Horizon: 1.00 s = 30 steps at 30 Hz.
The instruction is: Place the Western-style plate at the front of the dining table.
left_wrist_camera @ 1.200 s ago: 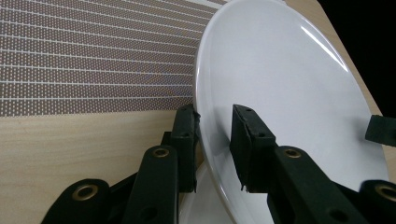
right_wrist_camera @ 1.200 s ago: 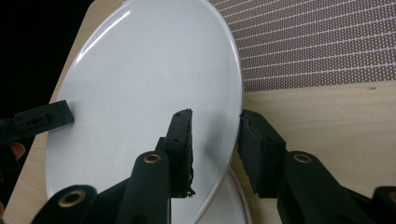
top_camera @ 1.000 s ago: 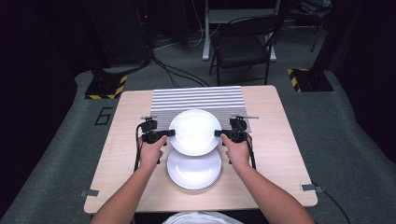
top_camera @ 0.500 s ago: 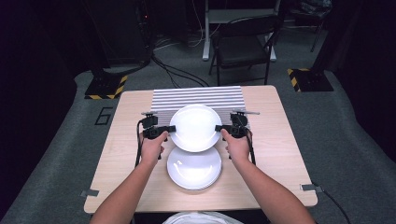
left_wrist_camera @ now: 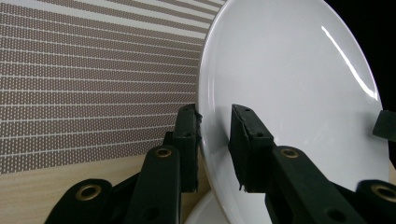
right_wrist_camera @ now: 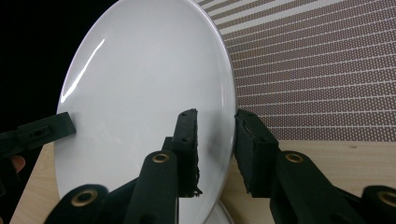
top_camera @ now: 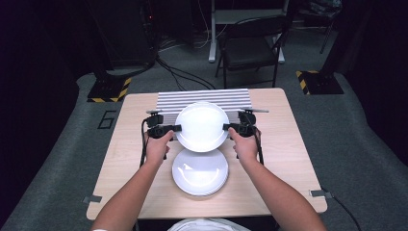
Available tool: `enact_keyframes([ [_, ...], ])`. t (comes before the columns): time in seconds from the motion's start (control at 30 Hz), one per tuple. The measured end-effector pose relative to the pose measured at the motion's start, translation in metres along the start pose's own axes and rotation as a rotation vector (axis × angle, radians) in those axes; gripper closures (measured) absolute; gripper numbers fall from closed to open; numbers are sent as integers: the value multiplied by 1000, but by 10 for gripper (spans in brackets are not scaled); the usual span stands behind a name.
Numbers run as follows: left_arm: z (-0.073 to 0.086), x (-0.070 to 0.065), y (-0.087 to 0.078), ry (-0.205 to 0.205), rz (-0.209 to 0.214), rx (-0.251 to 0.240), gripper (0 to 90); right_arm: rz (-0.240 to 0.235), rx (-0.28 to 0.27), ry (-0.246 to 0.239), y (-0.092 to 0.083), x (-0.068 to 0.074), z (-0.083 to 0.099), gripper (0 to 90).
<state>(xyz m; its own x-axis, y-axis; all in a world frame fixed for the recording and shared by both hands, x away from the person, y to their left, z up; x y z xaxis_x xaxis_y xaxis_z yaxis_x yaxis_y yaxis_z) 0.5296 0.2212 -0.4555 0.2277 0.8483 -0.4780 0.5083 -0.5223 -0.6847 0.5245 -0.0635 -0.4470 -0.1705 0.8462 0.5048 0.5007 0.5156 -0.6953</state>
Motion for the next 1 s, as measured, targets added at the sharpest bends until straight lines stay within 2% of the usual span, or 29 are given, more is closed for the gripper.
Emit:
enact_keyframes([
  [0.17,-4,-1,0,-15,5,-9,727,-2,-4,8,-1,3,-5,702],
  [0.3,-11,-1,-2,-20,13,-14,730,8,-5,-7,0,2,-8,710],
  [0.37,-14,0,-3,-15,12,-8,730,7,4,7,0,4,-9,711],
  [0.4,-15,0,-3,-14,8,-9,730,5,-4,-6,1,4,-10,711],
  [0.57,-22,1,-3,-23,8,-26,732,3,-4,5,2,7,-15,712],
  [0.6,-23,1,-4,-16,8,-17,733,-3,-10,1,3,6,-16,711],
  [0.67,-25,1,-3,-28,17,-28,740,0,-6,15,4,6,-17,712],
  [0.87,-25,5,5,-13,6,-10,737,14,-6,16,12,1,-19,711],
  [1.0,-26,7,11,-6,-7,-20,738,26,-8,15,17,-1,-20,712],
])
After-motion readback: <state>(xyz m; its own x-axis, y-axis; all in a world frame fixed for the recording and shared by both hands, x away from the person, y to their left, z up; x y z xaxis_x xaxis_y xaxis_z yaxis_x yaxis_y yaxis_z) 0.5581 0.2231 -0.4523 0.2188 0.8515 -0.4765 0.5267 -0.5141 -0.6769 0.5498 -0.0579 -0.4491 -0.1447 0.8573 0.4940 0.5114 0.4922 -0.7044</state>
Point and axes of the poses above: each handheld gripper's, and its own axes: y roughly forward along the jaws, z roughly out of its underside, x roughly to its left, the point moved 3 cm from there along y, roughly forward along the jaws, and after that the axes turned 8 degrees about x, right-handed, at the moved point
